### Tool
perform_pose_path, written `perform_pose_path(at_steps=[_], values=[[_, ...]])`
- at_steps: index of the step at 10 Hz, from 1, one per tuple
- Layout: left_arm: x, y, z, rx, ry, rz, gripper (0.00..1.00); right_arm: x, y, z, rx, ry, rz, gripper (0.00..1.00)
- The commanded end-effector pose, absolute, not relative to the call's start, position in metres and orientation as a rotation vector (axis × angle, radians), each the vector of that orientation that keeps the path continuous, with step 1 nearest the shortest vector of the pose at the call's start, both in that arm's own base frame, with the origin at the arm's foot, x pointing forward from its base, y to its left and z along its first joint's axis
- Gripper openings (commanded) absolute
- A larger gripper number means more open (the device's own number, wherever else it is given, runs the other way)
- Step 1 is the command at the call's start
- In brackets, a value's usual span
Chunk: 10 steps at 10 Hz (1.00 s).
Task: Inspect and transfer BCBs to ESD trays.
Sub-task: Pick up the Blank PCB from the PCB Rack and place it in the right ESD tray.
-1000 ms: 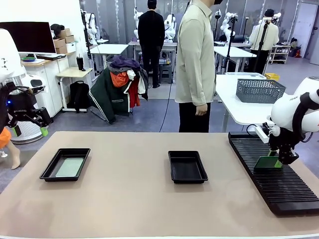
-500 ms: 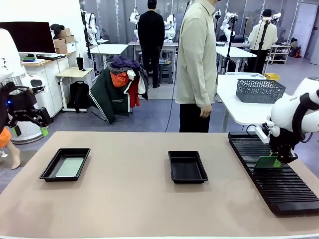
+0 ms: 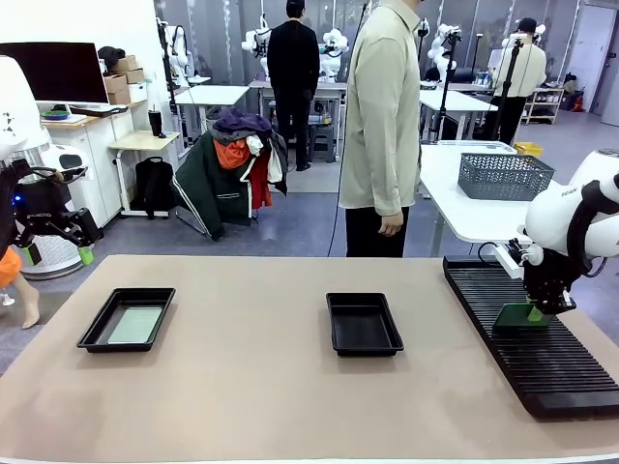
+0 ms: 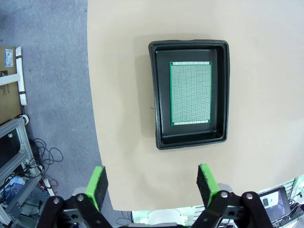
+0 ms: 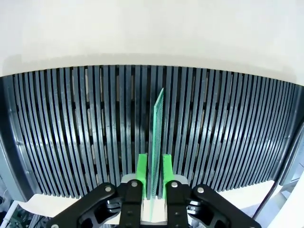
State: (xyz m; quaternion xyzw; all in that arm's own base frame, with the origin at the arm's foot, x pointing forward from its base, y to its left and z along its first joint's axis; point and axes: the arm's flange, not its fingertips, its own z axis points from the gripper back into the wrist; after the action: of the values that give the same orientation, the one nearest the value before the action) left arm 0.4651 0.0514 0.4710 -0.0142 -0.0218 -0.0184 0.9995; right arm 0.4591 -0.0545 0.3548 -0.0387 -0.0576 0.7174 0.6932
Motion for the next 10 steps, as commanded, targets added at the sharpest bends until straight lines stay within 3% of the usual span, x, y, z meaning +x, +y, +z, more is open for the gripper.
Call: perform_pose_path(at_steps=[1,4,8,10], values=[[0.464,0.051,0.47,-0.035,-0.05,-0.034,1.0,0.457,-0.053,0.352,-0.107,-0.134,1.581,0.12],[0.464,0.051,0.47,-0.035,-0.05,-0.034,1.0,0.456,-0.054,0.354,-0.109,-0.131,1.583,0.0],[0.464,0.051,0.47,-0.035,-0.05,-0.034,1.0,0.455,-0.054,0.365,-0.125,-0.136,1.578,0.0],[0.464,0.051,0.47,-0.035,-0.05,-0.034,1.0,0.446,-0.056,0.397,-0.105,-0.153,1.581,0.0]])
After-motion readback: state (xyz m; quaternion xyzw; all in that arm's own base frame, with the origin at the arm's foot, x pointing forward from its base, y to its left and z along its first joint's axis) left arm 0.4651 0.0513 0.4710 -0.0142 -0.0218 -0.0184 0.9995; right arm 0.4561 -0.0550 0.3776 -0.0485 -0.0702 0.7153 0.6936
